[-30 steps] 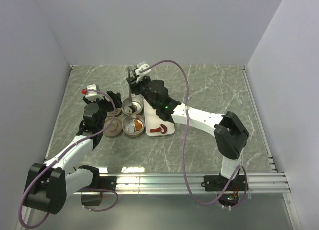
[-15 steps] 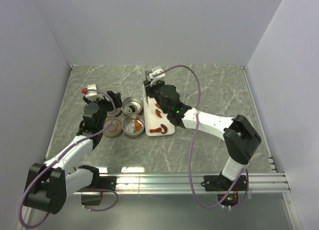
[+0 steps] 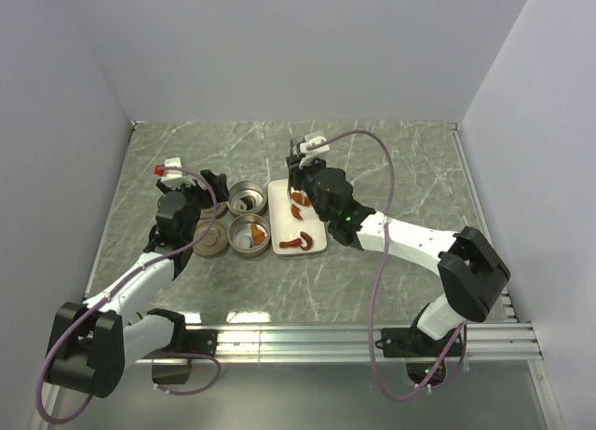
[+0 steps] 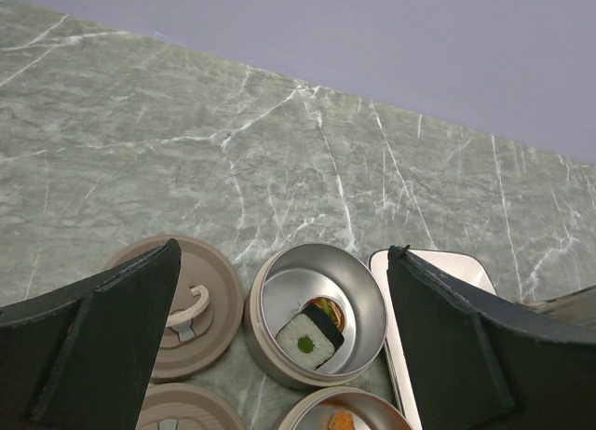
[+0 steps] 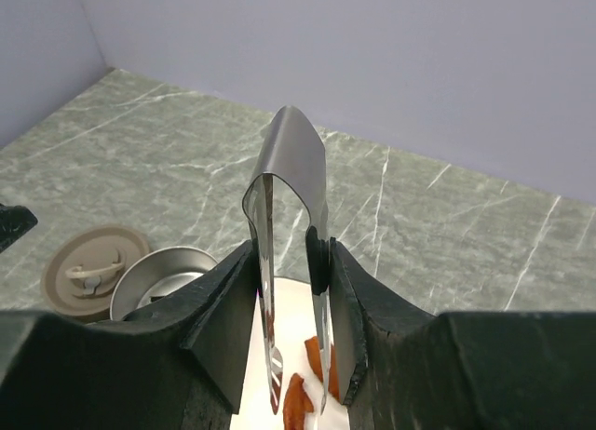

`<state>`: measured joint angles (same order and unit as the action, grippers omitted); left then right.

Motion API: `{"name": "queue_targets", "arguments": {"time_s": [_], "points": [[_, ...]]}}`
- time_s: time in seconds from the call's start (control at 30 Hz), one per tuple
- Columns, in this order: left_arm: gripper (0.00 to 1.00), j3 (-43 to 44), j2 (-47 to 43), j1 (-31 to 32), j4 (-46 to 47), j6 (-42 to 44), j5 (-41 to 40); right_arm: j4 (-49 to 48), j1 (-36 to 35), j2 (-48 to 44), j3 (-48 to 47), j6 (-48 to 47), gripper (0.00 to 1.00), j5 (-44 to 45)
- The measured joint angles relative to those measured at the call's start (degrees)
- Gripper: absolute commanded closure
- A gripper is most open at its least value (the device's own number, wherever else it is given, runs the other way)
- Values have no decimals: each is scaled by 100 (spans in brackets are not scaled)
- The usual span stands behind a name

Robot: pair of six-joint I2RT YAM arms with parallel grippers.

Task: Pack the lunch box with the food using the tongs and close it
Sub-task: Pick up the food using the clamp

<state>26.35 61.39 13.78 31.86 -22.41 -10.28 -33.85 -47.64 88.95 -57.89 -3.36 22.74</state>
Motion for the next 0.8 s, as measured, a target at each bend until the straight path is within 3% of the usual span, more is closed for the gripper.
{"name": "queue_targets", "arguments": {"time_s": [0.8], "points": [[0, 0, 0, 0, 0, -85, 42, 210, 0, 389, 13, 459, 61, -31]]}}
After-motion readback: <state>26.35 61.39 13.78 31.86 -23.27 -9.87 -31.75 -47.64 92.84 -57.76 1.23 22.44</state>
